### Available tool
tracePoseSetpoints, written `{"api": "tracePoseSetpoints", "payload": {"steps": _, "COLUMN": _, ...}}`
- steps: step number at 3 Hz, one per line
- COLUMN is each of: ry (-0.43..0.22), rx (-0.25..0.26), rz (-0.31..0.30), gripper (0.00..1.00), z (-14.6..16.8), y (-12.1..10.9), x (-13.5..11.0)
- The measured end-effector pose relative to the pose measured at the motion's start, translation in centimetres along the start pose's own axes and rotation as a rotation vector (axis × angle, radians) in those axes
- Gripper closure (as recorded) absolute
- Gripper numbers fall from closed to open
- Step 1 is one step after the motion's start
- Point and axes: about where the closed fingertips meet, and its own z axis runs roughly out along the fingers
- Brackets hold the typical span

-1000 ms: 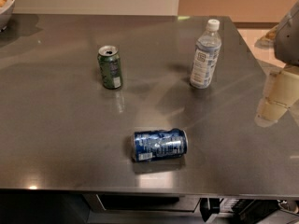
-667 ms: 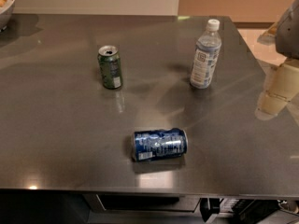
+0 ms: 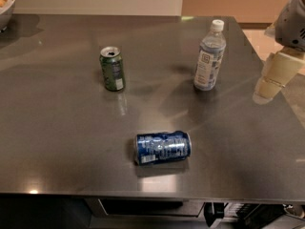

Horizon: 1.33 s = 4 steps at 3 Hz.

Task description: Pick blue plastic bottle

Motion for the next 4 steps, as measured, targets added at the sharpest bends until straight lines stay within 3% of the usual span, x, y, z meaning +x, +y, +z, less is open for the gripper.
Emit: {"api": "tracePoseSetpoints", "payload": {"steps": 4, "ry": -0.191, "rx": 0.008, "rz": 0.185, "gripper": 0.00, "z": 7.8, "y": -8.0, "x": -3.7}}
